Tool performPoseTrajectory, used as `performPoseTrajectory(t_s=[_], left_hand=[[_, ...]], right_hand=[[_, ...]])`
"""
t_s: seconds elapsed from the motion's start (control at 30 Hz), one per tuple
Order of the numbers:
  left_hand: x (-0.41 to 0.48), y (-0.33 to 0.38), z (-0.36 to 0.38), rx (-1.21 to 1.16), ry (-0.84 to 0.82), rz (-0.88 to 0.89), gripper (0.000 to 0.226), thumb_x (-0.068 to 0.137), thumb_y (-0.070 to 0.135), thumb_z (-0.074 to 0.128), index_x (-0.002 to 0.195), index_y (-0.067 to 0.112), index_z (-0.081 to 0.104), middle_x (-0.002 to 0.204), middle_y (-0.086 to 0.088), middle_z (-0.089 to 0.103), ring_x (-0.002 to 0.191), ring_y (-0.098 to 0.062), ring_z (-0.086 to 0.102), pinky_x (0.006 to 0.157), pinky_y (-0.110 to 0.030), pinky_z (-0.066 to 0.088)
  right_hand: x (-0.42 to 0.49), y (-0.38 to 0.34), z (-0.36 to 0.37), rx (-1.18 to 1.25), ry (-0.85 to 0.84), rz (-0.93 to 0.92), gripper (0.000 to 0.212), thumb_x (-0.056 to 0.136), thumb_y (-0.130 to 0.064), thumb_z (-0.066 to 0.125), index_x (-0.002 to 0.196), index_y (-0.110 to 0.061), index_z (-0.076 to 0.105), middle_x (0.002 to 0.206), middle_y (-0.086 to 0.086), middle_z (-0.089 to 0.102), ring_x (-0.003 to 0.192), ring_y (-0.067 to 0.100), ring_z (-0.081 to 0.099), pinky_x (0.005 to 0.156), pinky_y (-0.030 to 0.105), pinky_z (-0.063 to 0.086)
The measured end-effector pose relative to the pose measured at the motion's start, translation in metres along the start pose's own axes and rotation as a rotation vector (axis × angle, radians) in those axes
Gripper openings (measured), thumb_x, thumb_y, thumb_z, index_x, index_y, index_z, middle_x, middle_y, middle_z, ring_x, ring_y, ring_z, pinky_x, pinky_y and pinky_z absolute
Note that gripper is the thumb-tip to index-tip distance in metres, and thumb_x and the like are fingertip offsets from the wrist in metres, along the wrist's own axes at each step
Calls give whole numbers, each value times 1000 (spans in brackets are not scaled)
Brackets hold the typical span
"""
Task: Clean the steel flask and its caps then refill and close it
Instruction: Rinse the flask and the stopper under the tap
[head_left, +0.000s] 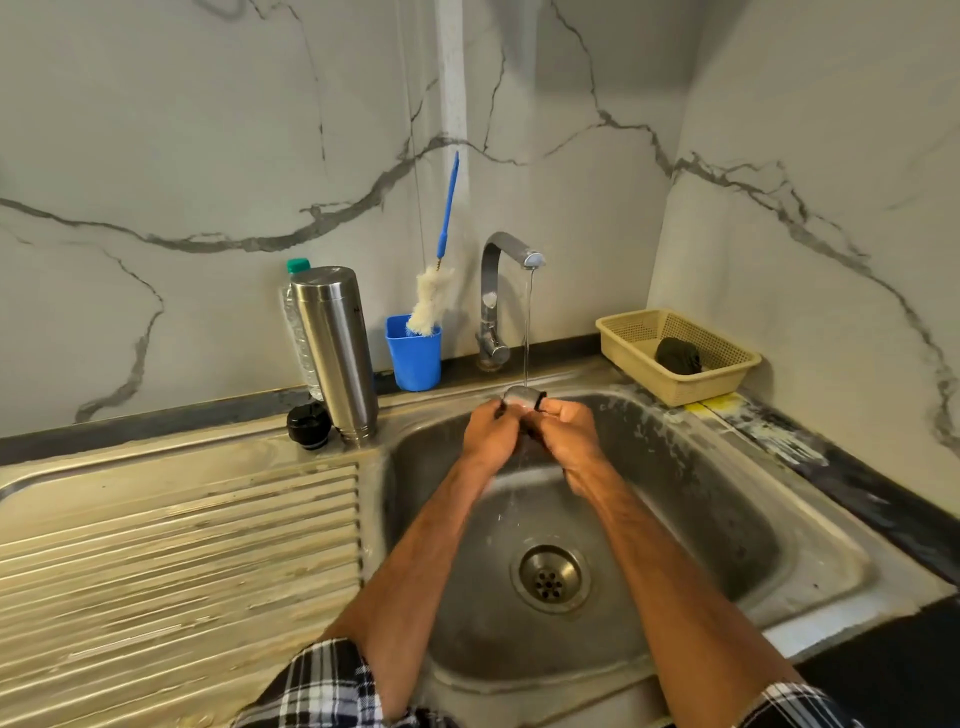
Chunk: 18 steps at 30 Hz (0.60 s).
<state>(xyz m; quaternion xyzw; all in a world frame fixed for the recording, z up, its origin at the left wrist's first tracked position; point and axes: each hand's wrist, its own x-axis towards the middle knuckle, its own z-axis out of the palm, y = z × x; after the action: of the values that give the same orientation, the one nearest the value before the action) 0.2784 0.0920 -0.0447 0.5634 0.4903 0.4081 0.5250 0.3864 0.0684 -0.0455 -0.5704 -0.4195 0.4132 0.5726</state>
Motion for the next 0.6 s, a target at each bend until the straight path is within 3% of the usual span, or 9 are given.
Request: performPoseTrajectory(t_s=[0.13,0.2,0.27,0.43,0.5,0.6], left_hand=[[18,19,24,-221,-5,-220,36,101,42,57,119,10,64,112,-11,72,107,-24,67,105,-45,51],[27,24,28,-299,19,-262,45,100,45,57,130,11,57,116,-13,70,108,-25,67,104,-45,51],[31,25,27,-321,51,-249,47,100,47,55,134,14,54,121,-14,66,110,-27,65,103,-46,52],[26,17,19,-330,-17,-38,24,101,34,59,123,23,62,129,-15,63,118,-30,63,103,-47,52],[21,13,14,-364,-91,21,27,100,27,61,127,21,61,128,-14,63,113,-25,63,98,-43,53],[17,8,10,-389,-127,11,42,97,28,65,136,17,54,128,-13,64,111,-23,64,90,-34,56]], right_hand=[[0,3,5,-205,12,-148,25,92,6,62,106,-10,74,81,-5,72,86,18,73,76,24,59],[-1,2,7,-175,12,-157,26,91,7,61,106,-9,75,82,-4,73,82,14,73,72,21,59],[-3,-1,7,-36,27,-104,22,93,4,59,100,-8,76,83,2,75,78,11,73,65,17,56],[2,-1,-2,560,9,171,13,92,-5,65,102,2,70,103,19,73,95,28,66,88,36,53],[3,-3,-5,785,5,259,18,94,-7,63,110,0,69,107,19,74,95,26,71,86,33,55],[3,-6,-4,877,-6,293,21,97,-9,60,115,-1,67,105,18,75,88,22,76,77,32,58]])
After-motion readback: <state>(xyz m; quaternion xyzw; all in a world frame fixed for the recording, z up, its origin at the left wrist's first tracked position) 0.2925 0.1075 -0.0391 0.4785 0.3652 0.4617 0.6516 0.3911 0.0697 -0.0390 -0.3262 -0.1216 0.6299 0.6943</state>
